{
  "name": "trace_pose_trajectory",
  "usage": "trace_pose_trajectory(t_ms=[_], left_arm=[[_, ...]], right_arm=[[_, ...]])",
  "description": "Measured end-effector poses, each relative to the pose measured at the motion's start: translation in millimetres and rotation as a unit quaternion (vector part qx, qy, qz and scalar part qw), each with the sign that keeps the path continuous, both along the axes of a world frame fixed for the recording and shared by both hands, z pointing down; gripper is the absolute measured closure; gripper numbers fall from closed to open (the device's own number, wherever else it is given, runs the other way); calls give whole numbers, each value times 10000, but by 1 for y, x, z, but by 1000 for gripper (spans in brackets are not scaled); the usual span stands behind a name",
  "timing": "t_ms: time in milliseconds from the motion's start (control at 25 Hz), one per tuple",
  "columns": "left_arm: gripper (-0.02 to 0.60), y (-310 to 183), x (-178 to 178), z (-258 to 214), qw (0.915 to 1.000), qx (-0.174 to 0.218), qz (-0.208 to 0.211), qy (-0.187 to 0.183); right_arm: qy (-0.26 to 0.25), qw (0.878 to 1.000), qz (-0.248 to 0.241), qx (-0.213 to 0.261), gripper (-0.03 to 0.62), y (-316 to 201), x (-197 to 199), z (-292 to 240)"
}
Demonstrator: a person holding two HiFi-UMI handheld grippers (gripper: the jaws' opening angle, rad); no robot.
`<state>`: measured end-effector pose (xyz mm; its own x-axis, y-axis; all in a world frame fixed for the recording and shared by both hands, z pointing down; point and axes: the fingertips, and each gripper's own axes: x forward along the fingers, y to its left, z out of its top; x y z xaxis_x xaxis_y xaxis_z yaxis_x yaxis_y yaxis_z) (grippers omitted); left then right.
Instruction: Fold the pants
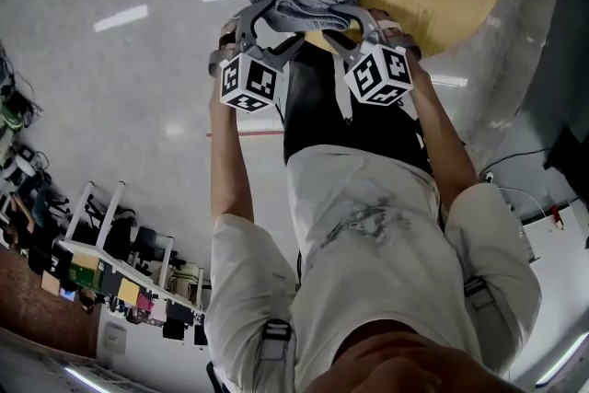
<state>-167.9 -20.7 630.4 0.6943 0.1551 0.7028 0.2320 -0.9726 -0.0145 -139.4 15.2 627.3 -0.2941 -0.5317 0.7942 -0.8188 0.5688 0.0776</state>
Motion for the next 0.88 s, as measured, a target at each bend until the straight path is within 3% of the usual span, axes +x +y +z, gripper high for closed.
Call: trace_pose_trajectory(t_ms=[280, 360, 440, 680, 880], left_arm=[[259, -6, 9, -1, 10000, 34, -10, 89], [300, -4, 10, -3, 9999, -28, 19, 135], [399, -1, 12, -5, 9998, -99, 27, 193], [492, 9, 22, -11, 9991, -284, -53, 316], [520, 15, 19, -13, 9984, -464, -107, 320]], right_arm=[[446, 9988, -152, 106, 508, -5, 9, -2], [519, 9985, -148, 115, 515, -4, 10, -2], [550, 9983, -122, 115, 519, -3, 13, -4], [585, 9981, -152, 102, 525, 8, 21, -6], [615, 9978, -204, 108, 526, 11, 19, -9]])
